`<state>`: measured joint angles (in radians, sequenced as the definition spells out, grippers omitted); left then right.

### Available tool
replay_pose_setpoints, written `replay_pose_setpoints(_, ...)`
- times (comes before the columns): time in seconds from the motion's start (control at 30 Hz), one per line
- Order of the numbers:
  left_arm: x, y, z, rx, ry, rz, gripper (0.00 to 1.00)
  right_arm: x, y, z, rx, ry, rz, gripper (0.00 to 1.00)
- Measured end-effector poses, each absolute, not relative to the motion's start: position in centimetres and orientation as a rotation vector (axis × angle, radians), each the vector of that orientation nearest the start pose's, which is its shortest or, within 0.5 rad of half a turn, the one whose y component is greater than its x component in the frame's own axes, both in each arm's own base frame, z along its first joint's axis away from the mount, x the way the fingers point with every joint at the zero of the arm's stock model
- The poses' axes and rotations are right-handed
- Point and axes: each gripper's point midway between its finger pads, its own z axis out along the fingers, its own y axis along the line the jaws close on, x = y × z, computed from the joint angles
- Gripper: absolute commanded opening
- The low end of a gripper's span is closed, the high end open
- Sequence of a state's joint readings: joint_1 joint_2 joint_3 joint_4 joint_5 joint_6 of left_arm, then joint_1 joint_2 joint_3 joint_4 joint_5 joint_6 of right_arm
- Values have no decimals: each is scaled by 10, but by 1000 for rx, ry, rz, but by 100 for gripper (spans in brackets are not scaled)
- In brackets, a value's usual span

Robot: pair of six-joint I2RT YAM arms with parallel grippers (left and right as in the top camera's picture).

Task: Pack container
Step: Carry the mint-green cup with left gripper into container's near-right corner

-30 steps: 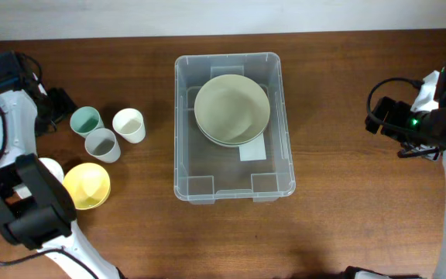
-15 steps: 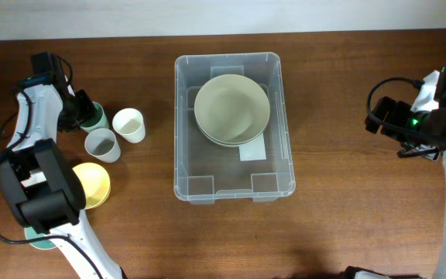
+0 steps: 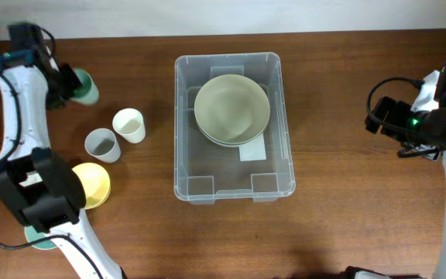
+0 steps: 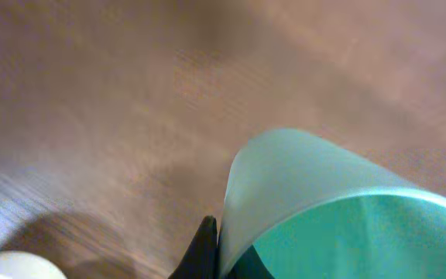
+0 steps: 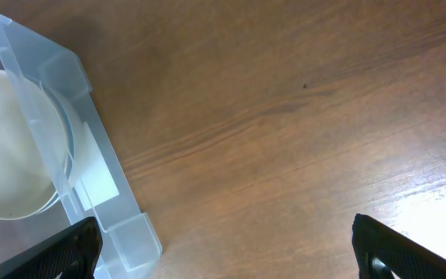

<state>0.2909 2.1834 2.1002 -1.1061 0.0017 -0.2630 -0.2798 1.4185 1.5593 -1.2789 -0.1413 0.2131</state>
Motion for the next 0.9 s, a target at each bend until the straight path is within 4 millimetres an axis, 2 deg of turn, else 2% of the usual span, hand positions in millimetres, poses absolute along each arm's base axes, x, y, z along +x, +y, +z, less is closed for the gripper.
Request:
replay_pose_setpoints(0.13,485,124,195,-675,2660,-54,0,311,-64,246,619,2629,171,99)
replay_pose_setpoints(0.17,485,104,218,-596,2652,-76,0,311,-64,246,619,2629,171,99)
replay_pose_setpoints(0.2,484,92,228,-542,2653,-84,1,311,-64,246,618,2629,171,99)
replay_pose_setpoints(0.23,481,61,245,-416,2661,-104,1,311,-64,246,619,2629,171,99)
replay_pose_setpoints(0.27,479,39,253,-327,2667,-116,1,311,-64,246,618,2629,171,99)
replay_pose_setpoints(0.33,460,-25,263,-75,2718,-149,0,311,-64,246,618,2629,171,99)
replay_pose_setpoints(0.37,448,-57,263,51,2748,-173,1,311,-64,246,618,2629,170,99)
replay_pose_setpoints(0.4,439,-78,262,143,2768,-186,1,311,-64,246,619,2630,170,99)
replay_pose_setpoints(0.43,418,-112,257,283,2820,-196,1,311,-64,246,619,2629,170,99)
replay_pose_setpoints(0.5,402,-144,255,391,2836,-205,1,311,-64,246,619,2630,170,99)
replay_pose_setpoints(0.6,380,-184,253,427,2863,-209,1,310,-64,246,619,2631,170,99)
replay_pose_setpoints(0.63,365,-213,253,436,2866,-230,1,310,-64,246,620,2632,170,99)
replay_pose_setpoints(0.73,349,-261,246,390,2854,-262,1,309,-64,246,621,2636,171,98)
replay_pose_setpoints(0.77,345,-267,245,391,2859,-266,1,308,-64,245,623,2640,171,99)
replay_pose_setpoints(0.8,329,-288,232,322,2897,-267,1,308,-63,245,623,2641,171,99)
replay_pose_setpoints(0.83,323,-294,225,270,2922,-261,1,308,-63,245,624,2642,171,99)
replay_pose_setpoints(0.9,309,-296,199,43,3011,-208,1,308,-63,245,623,2643,171,99)
